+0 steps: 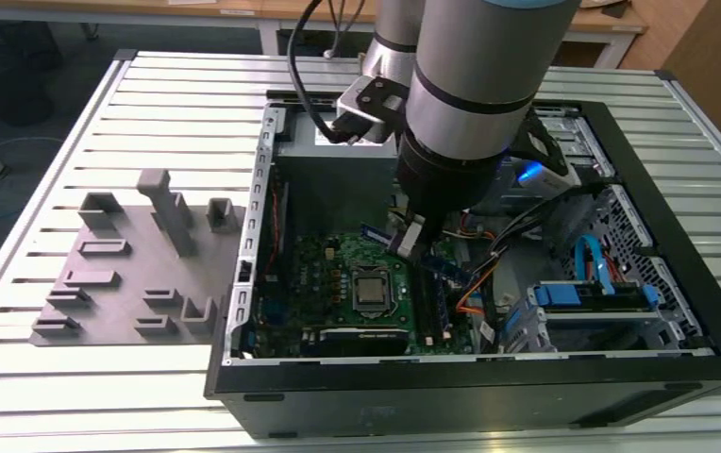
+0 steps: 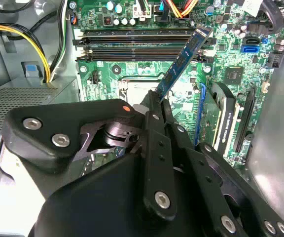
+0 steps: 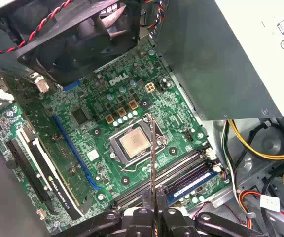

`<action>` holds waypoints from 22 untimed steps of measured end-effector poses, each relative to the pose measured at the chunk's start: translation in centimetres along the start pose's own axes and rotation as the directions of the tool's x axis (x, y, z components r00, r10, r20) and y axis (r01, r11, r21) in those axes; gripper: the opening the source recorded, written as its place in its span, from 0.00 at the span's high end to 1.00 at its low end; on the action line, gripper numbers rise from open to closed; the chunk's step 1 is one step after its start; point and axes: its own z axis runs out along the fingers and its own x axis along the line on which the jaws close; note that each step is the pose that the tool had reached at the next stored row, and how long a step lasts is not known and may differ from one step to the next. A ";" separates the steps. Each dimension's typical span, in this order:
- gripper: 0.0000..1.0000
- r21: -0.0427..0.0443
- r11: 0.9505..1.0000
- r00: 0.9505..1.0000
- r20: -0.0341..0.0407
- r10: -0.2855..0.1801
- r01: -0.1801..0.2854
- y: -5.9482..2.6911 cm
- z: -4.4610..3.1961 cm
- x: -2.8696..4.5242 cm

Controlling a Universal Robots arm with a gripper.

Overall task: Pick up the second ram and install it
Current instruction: 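Insert the second ram into the second slot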

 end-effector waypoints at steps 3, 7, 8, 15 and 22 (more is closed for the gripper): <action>0.89 0.000 1.000 1.000 0.000 0.001 -0.001 0.00 0.00 0.00; 0.89 0.000 1.000 1.000 0.000 0.001 -0.001 0.00 0.00 0.00; 0.89 0.000 1.000 1.000 0.000 0.001 -0.001 0.00 0.00 0.00; 0.89 0.000 1.000 1.000 0.000 0.001 -0.001 0.00 0.00 -0.01; 0.89 -0.039 0.999 0.999 -0.041 0.006 -0.008 -0.10 0.07 -0.10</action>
